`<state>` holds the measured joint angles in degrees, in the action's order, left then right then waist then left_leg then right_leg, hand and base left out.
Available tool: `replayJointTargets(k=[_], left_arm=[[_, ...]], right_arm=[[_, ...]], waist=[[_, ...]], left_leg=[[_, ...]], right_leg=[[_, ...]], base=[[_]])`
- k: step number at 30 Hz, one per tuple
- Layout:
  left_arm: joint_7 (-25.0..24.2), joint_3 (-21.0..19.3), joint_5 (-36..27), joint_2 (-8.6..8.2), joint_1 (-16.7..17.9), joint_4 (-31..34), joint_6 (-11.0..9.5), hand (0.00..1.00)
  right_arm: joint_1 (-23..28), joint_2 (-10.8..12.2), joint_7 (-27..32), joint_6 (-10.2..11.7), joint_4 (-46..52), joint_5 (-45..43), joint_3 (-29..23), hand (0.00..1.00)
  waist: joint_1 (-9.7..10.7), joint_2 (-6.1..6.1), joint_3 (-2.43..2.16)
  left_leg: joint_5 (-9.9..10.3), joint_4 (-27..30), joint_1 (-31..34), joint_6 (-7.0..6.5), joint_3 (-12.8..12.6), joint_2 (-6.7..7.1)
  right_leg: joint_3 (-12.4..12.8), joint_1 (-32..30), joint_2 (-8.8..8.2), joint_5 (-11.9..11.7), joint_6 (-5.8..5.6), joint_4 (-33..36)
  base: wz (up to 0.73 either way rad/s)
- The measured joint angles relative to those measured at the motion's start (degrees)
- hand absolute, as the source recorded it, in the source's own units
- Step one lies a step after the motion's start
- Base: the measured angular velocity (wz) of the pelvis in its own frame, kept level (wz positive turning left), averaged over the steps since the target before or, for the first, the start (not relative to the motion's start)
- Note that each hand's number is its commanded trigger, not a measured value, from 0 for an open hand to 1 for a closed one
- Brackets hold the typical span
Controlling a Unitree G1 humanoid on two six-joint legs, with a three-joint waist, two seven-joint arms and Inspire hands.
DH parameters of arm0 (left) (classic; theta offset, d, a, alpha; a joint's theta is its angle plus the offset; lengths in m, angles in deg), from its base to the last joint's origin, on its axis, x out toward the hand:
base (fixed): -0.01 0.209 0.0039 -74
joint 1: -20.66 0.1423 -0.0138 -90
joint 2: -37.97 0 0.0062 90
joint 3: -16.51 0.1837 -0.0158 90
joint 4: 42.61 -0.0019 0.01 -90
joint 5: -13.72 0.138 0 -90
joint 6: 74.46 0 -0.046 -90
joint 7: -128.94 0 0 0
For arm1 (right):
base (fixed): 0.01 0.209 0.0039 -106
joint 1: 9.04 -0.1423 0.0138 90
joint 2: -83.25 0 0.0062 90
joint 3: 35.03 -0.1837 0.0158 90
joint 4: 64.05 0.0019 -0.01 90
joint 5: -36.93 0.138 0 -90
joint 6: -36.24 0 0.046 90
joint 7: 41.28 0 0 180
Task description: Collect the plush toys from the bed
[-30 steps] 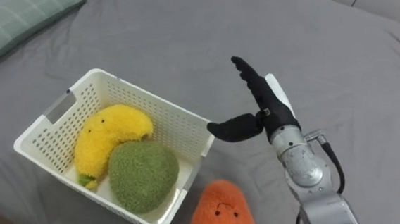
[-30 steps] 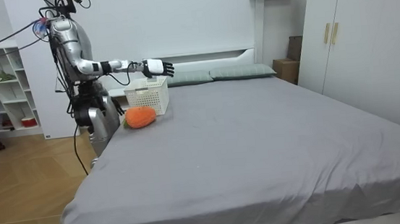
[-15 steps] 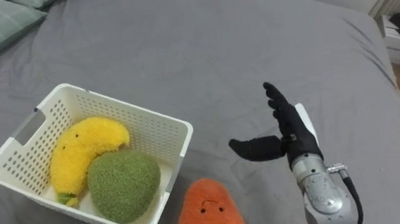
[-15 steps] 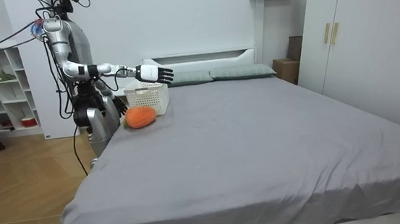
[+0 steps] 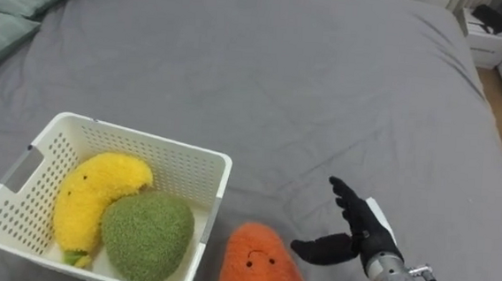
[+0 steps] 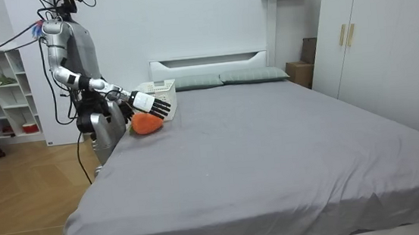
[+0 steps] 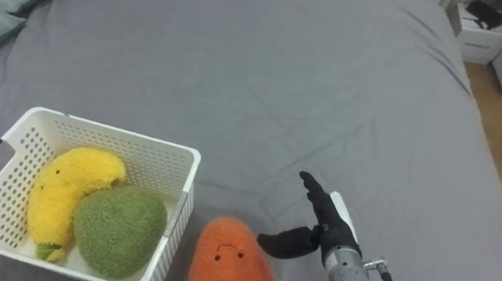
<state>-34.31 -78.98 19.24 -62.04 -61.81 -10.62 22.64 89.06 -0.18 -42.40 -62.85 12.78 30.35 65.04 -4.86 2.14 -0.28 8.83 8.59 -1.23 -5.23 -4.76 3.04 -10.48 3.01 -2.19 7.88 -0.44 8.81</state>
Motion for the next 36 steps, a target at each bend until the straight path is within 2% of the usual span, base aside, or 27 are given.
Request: replayJointTargets(k=[2,6,14,19,24,26,27,28,29,33,36], left_arm=[[0.08,0.07,-0.05,-0.05,0.17,1.12,0.02,0.0],[0.33,1.05,-0.36,-0.04,0.2,1.46,0.01,0.0],[0.68,3.11,-0.47,-0.08,0.26,1.67,-0.79,0.0],[1.27,3.54,-0.41,-0.11,0.32,1.36,-1.15,0.0],[1.28,3.76,-0.38,-0.12,0.28,1.23,-1.18,0.0],[1.28,3.9,-0.38,-0.13,0.34,1.23,-1.19,0.0],[1.28,3.9,-0.38,-0.12,0.41,1.23,-1.19,0.0],[1.28,3.9,-0.38,-0.12,0.5,1.23,-1.19,0.0],[1.28,3.9,-0.38,-0.13,0.63,1.22,-1.19,0.0],[1.4,3.92,-0.41,-0.21,0.83,1.22,-1.23,0.0],[1.74,3.85,-0.38,-0.35,0.94,0.73,-2.09,0.0]], right_arm=[[0.03,0.44,-1.33,0.0,-1.99,-0.52,0.56,0.0],[-0.14,0.64,-1.85,0.01,-6.27,-1.25,2.89,0.0],[-1.33,0.58,-4.07,0.74,-15.66,-0.57,5.02,0.0],[-1.59,0.59,-4.48,1.03,-17.38,-0.7,5.11,0.0],[-1.59,0.61,-5.49,1.02,-17.48,-1.58,6.65,0.0],[-1.81,0.74,-6.06,1.02,-17.4,-1.9,6.78,0.1],[-1.85,0.78,-6.07,1.02,-17.4,-2.08,6.78,0.56],[-1.88,0.79,-6.07,1.02,-17.42,-2.3,6.78,0.93],[-1.88,0.79,-6.06,1.02,-17.43,-2.45,6.78,1.0],[-1.93,0.87,-6.05,1.03,-17.43,-2.52,6.85,1.0],[-1.95,1.0,-5.9,1.03,-17.42,-2.51,6.97,1.0]], waist=[[-0.07,0.24,-0.16],[-0.21,0.2,-0.13],[-1.55,-0.04,0.5],[-1.8,0.02,0.7],[-1.77,0.01,0.69],[-1.92,0.01,0.68],[-1.92,0.01,0.68],[-1.93,0.01,0.68],[-1.92,0.03,0.67],[-1.93,0.1,0.64],[-2.4,0.11,0.68]], left_leg=[[0.02,0.05,0.85,-0.01,0.05,-0.02],[0.02,0.15,1.5,-0.01,0.41,-0.02],[0.14,0.12,1.88,0.0,0.63,-0.01],[0.26,0.67,2.87,0.06,1.15,0.01],[0.41,1.04,3.59,0.15,1.81,0.0],[0.4,1.09,3.77,0.15,1.9,-0.01],[0.4,1.08,3.76,0.15,1.96,0.0],[0.39,1.07,3.7,0.15,2.12,0.0],[0.39,1.07,3.62,0.15,2.26,0.0],[0.39,1.1,3.57,0.16,2.56,0.03],[0.39,1.09,3.46,0.16,2.59,0.06]], right_leg=[[-0.28,-0.68,-0.03,-0.01,0.01,-0.04],[-0.71,-0.98,-0.07,-0.04,0.03,-0.05],[-0.86,-1.33,-0.05,-0.04,0.03,-0.15],[-1.2,-1.95,0.01,-0.04,0.04,-0.15],[-1.76,-2.17,0.07,-0.04,0.05,-0.17],[-1.97,-2.32,0.05,-0.04,0.05,-0.17],[-2.06,-2.3,0.05,-0.04,0.05,-0.17],[-2.21,-2.19,0.04,-0.04,0.05,-0.18],[-2.29,-2.06,0.05,-0.04,0.05,-0.19],[-2.3,-1.84,0.06,-0.04,0.05,-0.19],[-2.37,-1.54,0.06,-0.04,0.05,-0.2]], base=[[0.04],[0.06],[0.0],[0.03],[0.05],[0.04],[0.04],[0.07],[0.07],[0.04],[0.01]])
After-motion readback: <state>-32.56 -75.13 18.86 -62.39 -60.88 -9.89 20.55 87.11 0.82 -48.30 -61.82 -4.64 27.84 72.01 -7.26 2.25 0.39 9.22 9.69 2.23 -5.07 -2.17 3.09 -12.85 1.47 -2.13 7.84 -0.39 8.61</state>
